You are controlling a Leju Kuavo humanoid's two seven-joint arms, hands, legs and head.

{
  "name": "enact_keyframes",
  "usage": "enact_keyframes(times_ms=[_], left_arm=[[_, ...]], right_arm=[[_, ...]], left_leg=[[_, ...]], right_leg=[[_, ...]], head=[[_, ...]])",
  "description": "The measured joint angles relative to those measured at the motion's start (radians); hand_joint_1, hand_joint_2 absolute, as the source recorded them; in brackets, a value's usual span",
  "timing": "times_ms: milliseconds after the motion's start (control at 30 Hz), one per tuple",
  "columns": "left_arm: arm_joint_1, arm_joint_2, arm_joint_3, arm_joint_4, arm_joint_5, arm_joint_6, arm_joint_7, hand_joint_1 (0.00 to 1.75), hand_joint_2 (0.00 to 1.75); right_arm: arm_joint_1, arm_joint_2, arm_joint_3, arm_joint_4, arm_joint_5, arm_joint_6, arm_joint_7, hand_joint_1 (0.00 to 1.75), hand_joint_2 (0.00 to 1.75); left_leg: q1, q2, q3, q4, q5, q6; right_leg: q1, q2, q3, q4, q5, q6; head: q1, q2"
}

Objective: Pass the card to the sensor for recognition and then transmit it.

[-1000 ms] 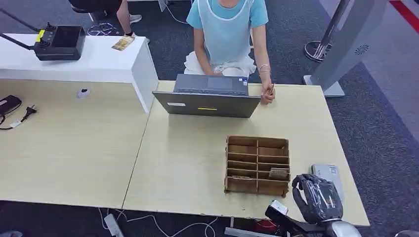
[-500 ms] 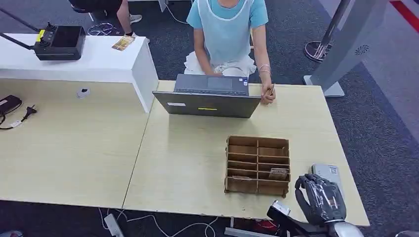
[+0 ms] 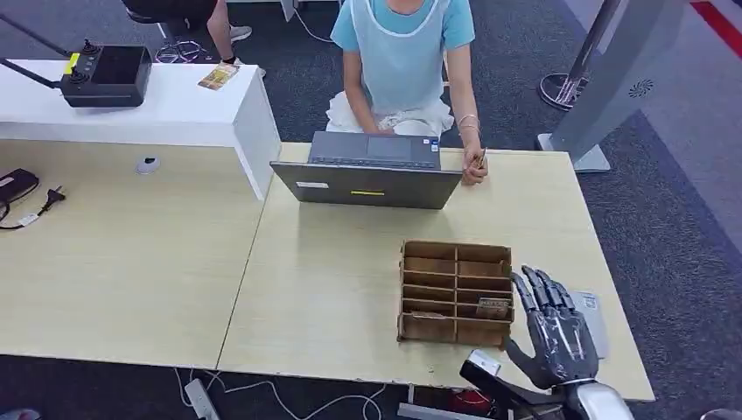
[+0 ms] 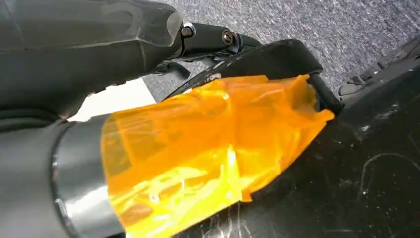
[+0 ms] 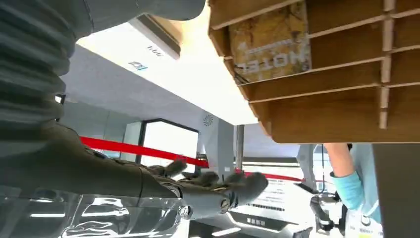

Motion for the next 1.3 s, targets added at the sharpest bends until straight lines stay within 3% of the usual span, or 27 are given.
enact_keyframes(times_ms=[633, 767, 1000, 1300], left_arm=[[-0.002, -0.005, -0.058, 0.000, 0.000, 0.000, 0.010, 0.00, 0.00], [-0.002, -0.006, -0.063, 0.000, 0.000, 0.000, 0.010, 0.00, 0.00], [-0.002, -0.007, -0.074, 0.000, 0.000, 0.005, 0.012, 0.00, 0.00], [-0.001, -0.008, -0.086, 0.000, 0.000, 0.011, 0.012, 0.00, 0.00]], right_arm=[[-0.068, 0.076, 0.015, 0.082, 0.041, 0.020, -0.034, 0.31, 1.75], [-0.072, 0.086, 0.012, 0.097, 0.051, 0.028, -0.033, 0.44, 1.75], [-0.073, 0.100, 0.001, 0.119, 0.068, 0.040, -0.022, 0.37, 1.75], [-0.068, 0.107, -0.010, 0.131, 0.077, 0.042, -0.015, 0.42, 1.75]], left_leg=[[0.000, 0.000, 0.000, 0.000, 0.000, 0.000], [0.000, -0.001, 0.000, 0.000, 0.000, 0.000], [0.000, -0.001, 0.000, 0.000, 0.000, 0.000], [0.000, -0.001, 0.000, 0.000, 0.000, 0.000]], right_leg=[[0.000, 0.000, 0.000, 0.000, 0.000, 0.000], [0.000, 0.000, 0.000, 0.000, 0.000, 0.000], [0.000, 0.000, 0.000, 0.000, 0.000, 0.000], [0.000, 0.000, 0.000, 0.000, 0.000, 0.000]], head=[[0.000, 0.000], [0.000, 0.000], [0.000, 0.000], [0.000, 0.000]])
